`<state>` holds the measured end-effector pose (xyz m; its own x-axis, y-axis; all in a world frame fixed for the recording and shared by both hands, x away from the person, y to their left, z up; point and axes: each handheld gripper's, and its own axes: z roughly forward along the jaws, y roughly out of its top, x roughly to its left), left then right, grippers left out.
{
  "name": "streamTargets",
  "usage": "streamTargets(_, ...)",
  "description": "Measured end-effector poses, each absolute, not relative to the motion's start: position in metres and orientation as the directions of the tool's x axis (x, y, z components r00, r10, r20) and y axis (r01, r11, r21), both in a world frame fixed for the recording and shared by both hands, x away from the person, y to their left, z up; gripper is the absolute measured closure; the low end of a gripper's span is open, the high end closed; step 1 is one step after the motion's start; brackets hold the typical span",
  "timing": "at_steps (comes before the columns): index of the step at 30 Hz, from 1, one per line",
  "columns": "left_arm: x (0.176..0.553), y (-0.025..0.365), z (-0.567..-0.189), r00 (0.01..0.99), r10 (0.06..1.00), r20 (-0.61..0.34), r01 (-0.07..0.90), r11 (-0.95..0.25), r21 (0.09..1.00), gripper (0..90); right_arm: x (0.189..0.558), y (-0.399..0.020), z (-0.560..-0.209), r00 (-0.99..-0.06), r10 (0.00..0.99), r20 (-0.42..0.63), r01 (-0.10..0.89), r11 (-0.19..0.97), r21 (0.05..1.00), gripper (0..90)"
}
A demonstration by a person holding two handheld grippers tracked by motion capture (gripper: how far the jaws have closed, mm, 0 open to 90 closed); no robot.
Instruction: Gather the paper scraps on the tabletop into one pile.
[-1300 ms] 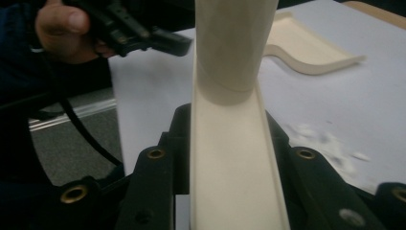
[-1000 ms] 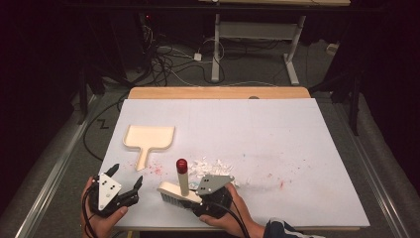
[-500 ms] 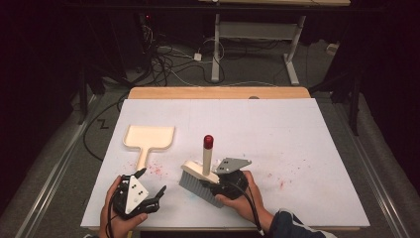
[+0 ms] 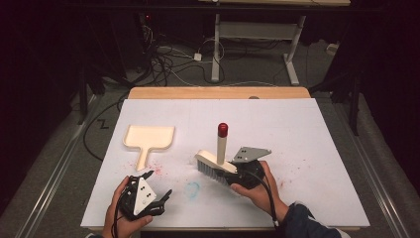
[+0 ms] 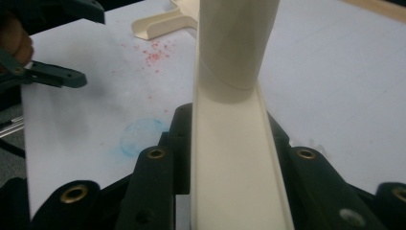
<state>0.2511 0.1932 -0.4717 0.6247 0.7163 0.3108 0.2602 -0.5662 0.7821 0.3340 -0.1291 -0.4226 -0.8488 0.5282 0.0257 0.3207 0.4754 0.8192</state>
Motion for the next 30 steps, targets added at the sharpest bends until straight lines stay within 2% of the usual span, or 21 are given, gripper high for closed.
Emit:
streamTargets(8,0.251,0.193,-0.474,0.632,0.707,0.316,0.266,-0.581,0.769,18.9,0.321,-0.171,-0.389,-0.856,0.514,-0.056,0.244,0.498,0.832,68.4)
streamTargets(13,0.252,0.192,-0.474,0.634,0.705,0.319,0.269,-0.587,0.764,18.8,0.308,-0.21,-0.383,-0.869,0.485,-0.1,0.205,0.535,0.819,68.4)
streamTargets(17,0.251,0.191,-0.474,0.634,0.704,0.321,0.27,-0.59,0.761,18.9,0.298,-0.243,-0.385,-0.86,0.498,-0.114,0.216,0.557,0.802,68.5)
streamTargets(22,0.252,0.19,-0.474,0.635,0.701,0.324,0.271,-0.595,0.756,18.9,0.29,-0.275,-0.394,-0.826,0.554,-0.102,0.276,0.557,0.784,68.5)
streamTargets(26,0.253,0.189,-0.475,0.638,0.698,0.325,0.27,-0.599,0.754,18.9,0.291,-0.277,-0.411,-0.82,0.566,-0.089,0.319,0.58,0.749,68.5)
streamTargets(30,0.253,0.188,-0.475,0.639,0.696,0.328,0.267,-0.6,0.754,18.9,0.293,-0.258,-0.424,-0.837,0.543,-0.06,0.326,0.585,0.743,68.5)
